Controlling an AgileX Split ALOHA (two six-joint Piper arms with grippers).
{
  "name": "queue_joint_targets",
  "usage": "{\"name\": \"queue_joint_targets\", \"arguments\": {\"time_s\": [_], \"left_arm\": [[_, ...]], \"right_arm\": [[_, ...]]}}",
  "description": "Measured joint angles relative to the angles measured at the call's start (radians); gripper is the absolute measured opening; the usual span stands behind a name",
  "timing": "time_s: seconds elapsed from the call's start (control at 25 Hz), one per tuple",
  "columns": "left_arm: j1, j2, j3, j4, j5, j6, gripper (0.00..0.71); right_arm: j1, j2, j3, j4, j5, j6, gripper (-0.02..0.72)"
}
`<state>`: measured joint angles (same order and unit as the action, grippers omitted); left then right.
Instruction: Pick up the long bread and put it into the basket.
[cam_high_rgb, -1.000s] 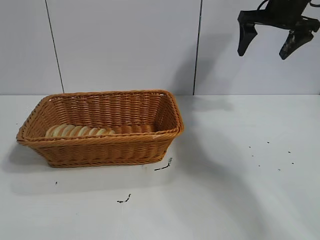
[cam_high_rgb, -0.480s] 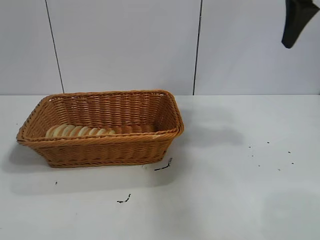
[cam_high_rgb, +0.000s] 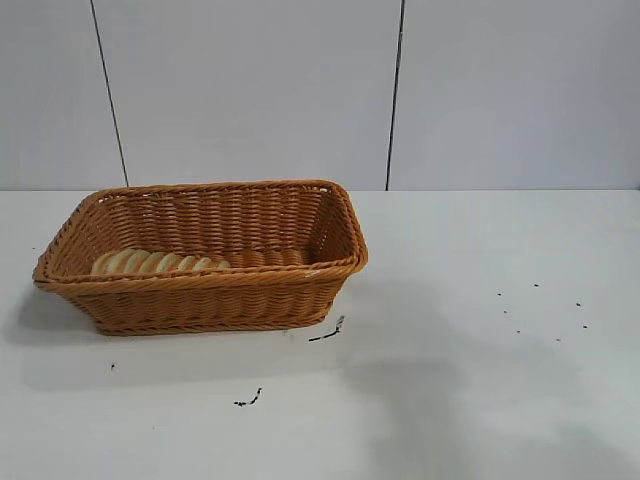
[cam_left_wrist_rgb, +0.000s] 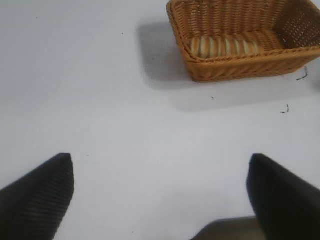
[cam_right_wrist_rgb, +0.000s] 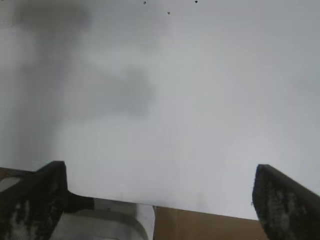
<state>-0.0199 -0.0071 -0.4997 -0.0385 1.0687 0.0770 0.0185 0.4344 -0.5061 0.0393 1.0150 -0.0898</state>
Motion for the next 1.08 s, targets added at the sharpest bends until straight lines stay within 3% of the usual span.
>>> {"name": "queue_joint_targets", "arguments": {"time_s": [0.44, 1.08], "left_arm": [[0.000, 0.000, 0.000, 0.000, 0.000, 0.000, 0.692], [0.000, 0.000, 0.000, 0.000, 0.000, 0.000, 0.692]], "right_arm": [[0.000, -0.418, 0.005, -0.001, -0.003, 0.003, 0.689], [0.000, -0.439, 0.005, -0.005, -0.003, 0.003, 0.689]]}}
